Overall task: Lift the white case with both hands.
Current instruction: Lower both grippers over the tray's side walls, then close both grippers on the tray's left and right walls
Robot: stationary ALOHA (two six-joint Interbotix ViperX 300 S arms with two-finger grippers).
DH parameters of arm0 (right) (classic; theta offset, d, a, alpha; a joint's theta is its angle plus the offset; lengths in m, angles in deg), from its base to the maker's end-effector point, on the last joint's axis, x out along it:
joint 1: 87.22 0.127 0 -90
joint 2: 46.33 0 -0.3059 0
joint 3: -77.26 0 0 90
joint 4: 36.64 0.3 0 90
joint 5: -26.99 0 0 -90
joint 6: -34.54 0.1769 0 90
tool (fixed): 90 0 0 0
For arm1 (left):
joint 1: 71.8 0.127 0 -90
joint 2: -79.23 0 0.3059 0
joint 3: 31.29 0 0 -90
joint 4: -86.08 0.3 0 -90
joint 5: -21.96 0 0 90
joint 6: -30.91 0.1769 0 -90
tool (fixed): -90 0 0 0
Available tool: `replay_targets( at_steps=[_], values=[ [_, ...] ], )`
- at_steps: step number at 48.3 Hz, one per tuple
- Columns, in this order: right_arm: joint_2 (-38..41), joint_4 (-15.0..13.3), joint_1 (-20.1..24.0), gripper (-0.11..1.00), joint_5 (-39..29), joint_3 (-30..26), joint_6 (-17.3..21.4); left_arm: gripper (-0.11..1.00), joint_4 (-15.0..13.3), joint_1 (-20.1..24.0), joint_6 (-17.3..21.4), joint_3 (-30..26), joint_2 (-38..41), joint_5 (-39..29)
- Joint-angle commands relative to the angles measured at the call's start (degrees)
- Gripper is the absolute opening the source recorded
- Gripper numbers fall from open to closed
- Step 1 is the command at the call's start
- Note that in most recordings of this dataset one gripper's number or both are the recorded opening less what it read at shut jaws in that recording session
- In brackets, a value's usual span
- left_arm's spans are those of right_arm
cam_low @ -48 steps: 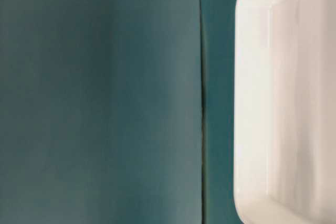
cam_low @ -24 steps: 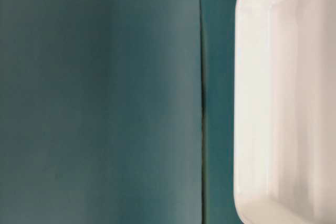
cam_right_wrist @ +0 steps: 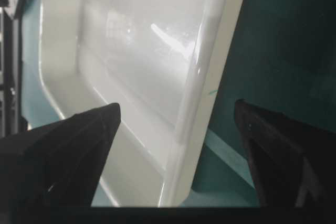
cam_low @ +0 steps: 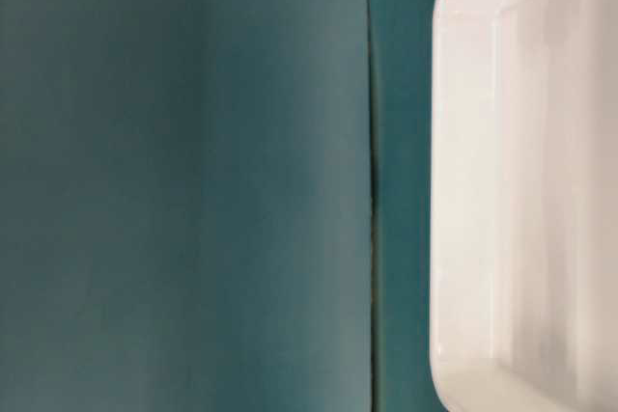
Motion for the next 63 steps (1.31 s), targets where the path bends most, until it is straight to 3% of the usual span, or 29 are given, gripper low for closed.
replay_targets(
  at_steps=[1, 36, 42, 49, 55, 60, 63],
  values=[
    [2.46, 0.18, -0.35, 0.92, 0.62, -1.23, 0.0, 0.97, 0.09, 0.09, 0.44, -1.23, 1.93, 0.88],
    [4.13, 0.18, -0.88, 0.89, -0.18, -3.08, 1.05, 0.96, 0.0, 0.18, 1.41, -3.69, 5.36, 0.79],
    [4.22, 0.79, -0.97, 0.8, -2.81, -3.78, 1.41, 0.93, 0.09, 0.18, 1.49, -3.69, 5.36, 0.26],
    [4.48, 3.6, -1.05, 0.45, -6.06, -4.57, 1.32, 0.75, 0.0, 0.18, 1.41, -4.22, 5.36, -1.85],
    [4.48, 4.48, -1.05, 0.15, -7.29, -4.92, 1.41, 0.45, 0.0, 0.09, 1.32, -4.75, 5.45, -3.34],
    [4.39, 4.48, -1.05, 0.11, -7.56, -5.01, 1.41, 0.2, 0.0, 0.18, 1.32, -4.92, 5.54, -3.78],
    [4.39, 4.48, -1.05, 0.11, -7.65, -5.1, 1.49, 0.11, 0.0, 0.18, 1.32, -5.01, 5.54, -3.78]
  ],
)
